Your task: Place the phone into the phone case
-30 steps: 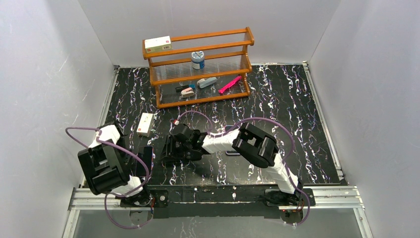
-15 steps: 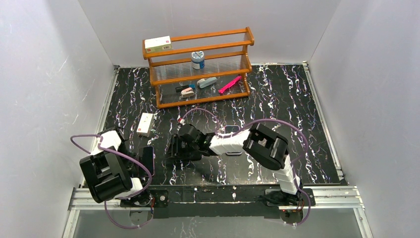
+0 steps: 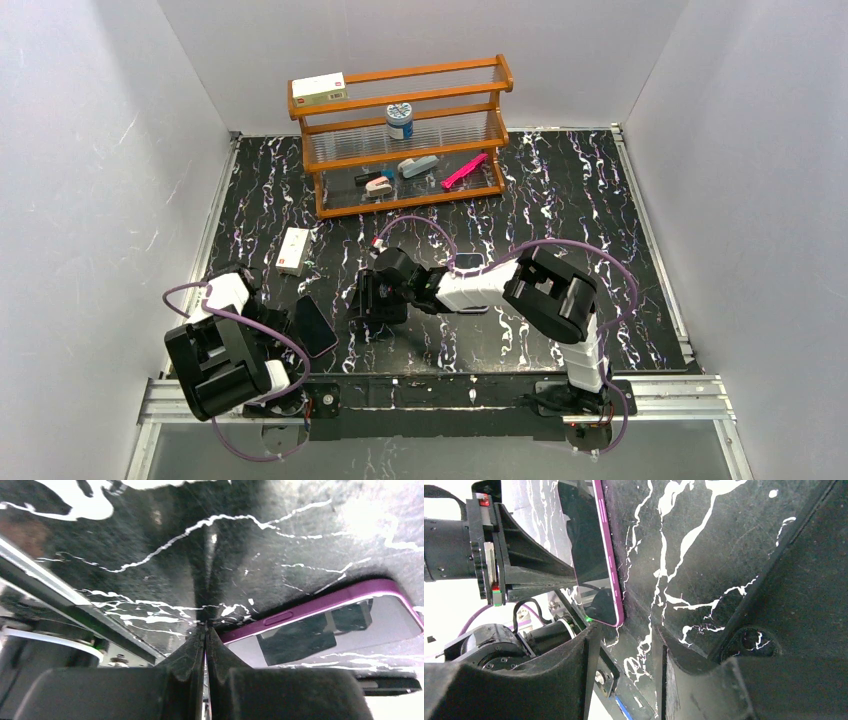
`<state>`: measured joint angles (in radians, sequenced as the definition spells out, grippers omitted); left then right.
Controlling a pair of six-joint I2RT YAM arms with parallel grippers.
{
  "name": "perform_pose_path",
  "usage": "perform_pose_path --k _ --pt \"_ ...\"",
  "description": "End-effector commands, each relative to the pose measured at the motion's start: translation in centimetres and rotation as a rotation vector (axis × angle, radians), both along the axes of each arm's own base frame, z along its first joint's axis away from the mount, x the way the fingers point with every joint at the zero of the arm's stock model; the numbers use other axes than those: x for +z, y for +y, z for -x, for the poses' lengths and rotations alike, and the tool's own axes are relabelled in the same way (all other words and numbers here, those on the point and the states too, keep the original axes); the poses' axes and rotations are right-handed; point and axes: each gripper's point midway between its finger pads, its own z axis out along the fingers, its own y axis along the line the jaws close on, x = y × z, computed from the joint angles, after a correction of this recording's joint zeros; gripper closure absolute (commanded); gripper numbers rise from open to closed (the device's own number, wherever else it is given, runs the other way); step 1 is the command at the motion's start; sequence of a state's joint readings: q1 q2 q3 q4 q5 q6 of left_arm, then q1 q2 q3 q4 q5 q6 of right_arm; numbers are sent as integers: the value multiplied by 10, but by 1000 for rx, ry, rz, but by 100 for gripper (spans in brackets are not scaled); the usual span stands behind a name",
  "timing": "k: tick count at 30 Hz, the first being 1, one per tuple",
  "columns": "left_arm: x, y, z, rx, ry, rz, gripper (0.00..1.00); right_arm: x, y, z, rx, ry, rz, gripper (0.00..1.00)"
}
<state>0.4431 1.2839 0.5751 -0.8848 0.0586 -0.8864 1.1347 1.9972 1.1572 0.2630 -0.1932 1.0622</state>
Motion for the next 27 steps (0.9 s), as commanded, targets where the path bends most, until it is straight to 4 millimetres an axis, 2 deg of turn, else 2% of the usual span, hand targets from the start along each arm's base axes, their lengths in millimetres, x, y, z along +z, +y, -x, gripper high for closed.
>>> perform_pose_path --k 1,4,8,9,13,16,18,20,22,24,27 --pt "-6 -9 -23 14 -123 55 100 29 6 -3 48 -63 -86 50" --pt "1 -6 -30 2 -168 35 100 29 9 -4 65 -74 -89 50" --pt "13 14 -38 -25 -201 -71 100 21 14 -3 97 -61 -63 49" --pt "17 20 -42 -34 -217 -100 97 18 15 -1 106 -52 -55 48" --pt "33 35 -55 -70 -276 -173 71 15 20 4 142 -27 -64 48" --pt "34 35 -61 -105 -298 -169 55 12 25 7 164 -13 -68 47" --pt "32 29 -64 -132 -327 -137 49 11 28 7 170 -9 -68 46" --pt "29 21 -63 -126 -333 -99 55 6 31 5 182 -8 -52 46" --pt "24 17 -58 -117 -324 -88 69 0 35 6 202 3 -36 45" --pt "20 18 -53 -124 -303 -95 80 -6 39 4 214 0 -24 45" --pt "18 25 -43 -142 -252 -132 91 -10 47 -1 226 -20 -11 43"
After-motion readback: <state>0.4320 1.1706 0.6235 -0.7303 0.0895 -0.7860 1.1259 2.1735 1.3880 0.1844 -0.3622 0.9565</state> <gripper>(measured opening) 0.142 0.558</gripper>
